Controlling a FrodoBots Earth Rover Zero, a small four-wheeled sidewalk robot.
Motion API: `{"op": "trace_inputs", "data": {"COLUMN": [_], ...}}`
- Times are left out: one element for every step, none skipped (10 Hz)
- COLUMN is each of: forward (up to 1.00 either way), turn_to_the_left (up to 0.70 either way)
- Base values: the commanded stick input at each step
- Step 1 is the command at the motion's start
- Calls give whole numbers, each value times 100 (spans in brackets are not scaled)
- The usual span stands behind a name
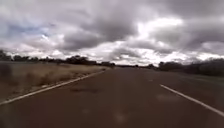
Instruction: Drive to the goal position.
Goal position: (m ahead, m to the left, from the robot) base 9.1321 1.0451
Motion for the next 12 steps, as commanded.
{"op": "trace_inputs", "data": {"forward": [100, 100, 100, 100, 100, 100, 100, 100, 100, 100, 100, 100], "turn_to_the_left": [4, 4, 4, 4, 4, 4, 4, 4, 4, 4, 4, 1]}}
